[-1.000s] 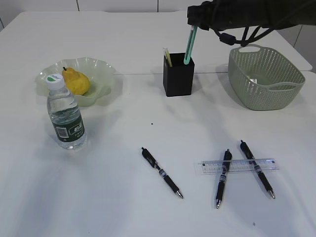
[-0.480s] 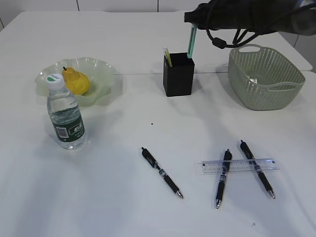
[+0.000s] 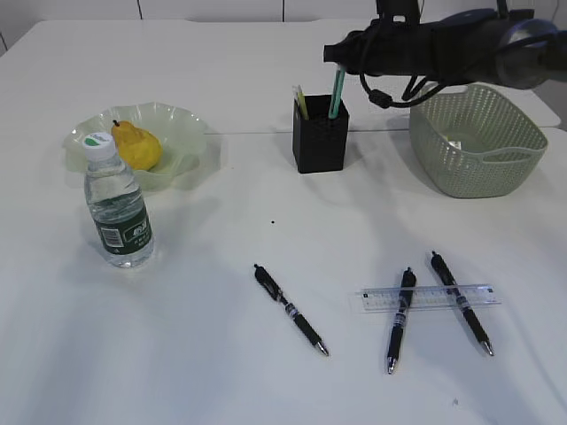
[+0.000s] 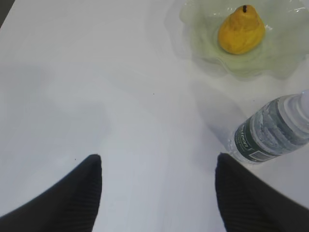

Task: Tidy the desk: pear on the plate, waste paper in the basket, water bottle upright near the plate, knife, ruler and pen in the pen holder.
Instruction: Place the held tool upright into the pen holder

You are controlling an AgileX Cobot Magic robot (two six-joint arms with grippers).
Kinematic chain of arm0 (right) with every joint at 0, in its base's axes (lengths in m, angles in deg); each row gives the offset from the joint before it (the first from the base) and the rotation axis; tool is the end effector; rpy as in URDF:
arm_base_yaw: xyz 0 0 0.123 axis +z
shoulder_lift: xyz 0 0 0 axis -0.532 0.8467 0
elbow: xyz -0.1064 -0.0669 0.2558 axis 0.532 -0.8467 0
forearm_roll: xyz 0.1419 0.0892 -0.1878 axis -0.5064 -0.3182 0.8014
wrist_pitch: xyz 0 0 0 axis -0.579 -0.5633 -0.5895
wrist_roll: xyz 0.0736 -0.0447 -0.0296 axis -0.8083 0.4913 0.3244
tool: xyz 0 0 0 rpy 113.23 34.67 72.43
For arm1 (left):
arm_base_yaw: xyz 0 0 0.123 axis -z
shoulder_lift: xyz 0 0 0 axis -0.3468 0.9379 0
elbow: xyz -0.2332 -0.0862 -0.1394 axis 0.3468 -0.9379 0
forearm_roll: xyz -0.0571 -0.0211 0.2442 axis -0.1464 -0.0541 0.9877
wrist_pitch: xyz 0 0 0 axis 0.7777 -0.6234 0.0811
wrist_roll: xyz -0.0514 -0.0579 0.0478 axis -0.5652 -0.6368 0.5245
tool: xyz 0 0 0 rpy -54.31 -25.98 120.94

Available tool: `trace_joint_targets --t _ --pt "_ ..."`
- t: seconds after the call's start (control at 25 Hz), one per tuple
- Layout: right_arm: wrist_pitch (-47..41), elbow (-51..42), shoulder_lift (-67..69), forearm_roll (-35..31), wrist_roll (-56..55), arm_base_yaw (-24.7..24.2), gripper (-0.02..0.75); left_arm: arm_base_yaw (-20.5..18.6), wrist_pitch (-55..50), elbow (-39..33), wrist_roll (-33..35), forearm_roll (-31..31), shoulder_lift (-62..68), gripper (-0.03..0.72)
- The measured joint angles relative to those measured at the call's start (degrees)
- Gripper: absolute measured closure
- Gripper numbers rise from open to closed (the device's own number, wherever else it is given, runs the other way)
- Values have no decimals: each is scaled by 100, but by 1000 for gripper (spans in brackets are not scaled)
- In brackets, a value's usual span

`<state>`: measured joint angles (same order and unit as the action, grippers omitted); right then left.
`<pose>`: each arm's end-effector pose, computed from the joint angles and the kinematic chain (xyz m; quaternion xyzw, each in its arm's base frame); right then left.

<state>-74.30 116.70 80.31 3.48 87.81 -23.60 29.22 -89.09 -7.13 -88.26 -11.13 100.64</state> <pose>0.5502 0.1061 0.2075 -0.1125 0.8100 0.1619 0.5524 0.2225 -0.0151 0.3130 -0.1188 0.9136 0.0076 0.3889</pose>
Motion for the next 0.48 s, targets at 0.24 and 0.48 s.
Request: trace_joint_targets --t 0.24,0.48 --pt "0 0 233 -90 40 0 624 0 0 0 0 0 0 169" --pt "-81 0 267 -102 98 3 585 0 0 0 0 10 0 169"
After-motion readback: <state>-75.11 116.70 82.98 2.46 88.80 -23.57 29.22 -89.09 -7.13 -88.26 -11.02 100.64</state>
